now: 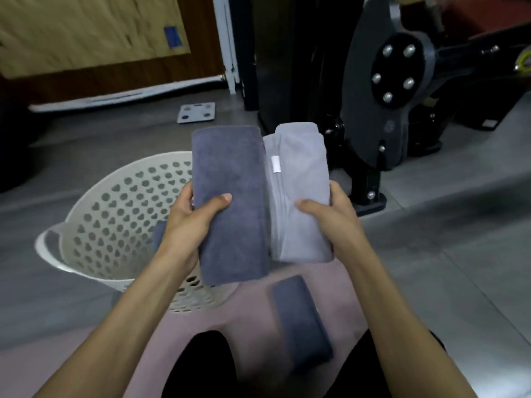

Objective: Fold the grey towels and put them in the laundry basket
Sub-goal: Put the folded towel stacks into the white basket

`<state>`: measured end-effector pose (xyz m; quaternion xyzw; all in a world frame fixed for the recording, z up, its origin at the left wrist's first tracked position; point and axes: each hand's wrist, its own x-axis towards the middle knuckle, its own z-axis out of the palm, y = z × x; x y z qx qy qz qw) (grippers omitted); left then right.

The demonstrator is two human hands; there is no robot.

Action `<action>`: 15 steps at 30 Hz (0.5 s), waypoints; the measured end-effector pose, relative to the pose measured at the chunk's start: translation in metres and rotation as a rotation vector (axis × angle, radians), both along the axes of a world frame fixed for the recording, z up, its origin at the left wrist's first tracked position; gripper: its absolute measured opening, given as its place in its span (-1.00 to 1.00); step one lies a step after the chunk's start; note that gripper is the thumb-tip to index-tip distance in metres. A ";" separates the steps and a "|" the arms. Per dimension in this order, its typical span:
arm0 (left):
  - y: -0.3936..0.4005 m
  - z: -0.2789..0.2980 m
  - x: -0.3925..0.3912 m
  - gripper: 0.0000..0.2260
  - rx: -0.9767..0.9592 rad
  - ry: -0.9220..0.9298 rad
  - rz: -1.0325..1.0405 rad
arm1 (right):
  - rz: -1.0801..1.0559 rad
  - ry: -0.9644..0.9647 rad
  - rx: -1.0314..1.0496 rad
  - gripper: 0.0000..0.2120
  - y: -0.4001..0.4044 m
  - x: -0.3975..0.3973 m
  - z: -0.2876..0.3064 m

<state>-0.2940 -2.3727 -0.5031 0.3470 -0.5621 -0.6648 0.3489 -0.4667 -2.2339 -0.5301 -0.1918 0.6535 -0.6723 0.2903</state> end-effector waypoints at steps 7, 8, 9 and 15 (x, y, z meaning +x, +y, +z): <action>-0.108 0.013 0.073 -0.71 0.106 -0.041 0.166 | 0.093 -0.061 0.056 -0.57 -0.116 0.062 0.025; -0.127 0.006 0.078 -0.70 0.108 -0.064 0.191 | 0.098 -0.060 0.084 -0.56 -0.134 0.066 0.023; -0.145 -0.004 0.083 -0.68 0.112 -0.090 0.222 | 0.109 -0.052 0.124 -0.54 -0.151 0.068 0.019; -0.235 -0.095 0.087 -0.47 0.279 -0.424 0.252 | 0.204 0.009 0.495 -0.38 -0.239 0.070 -0.032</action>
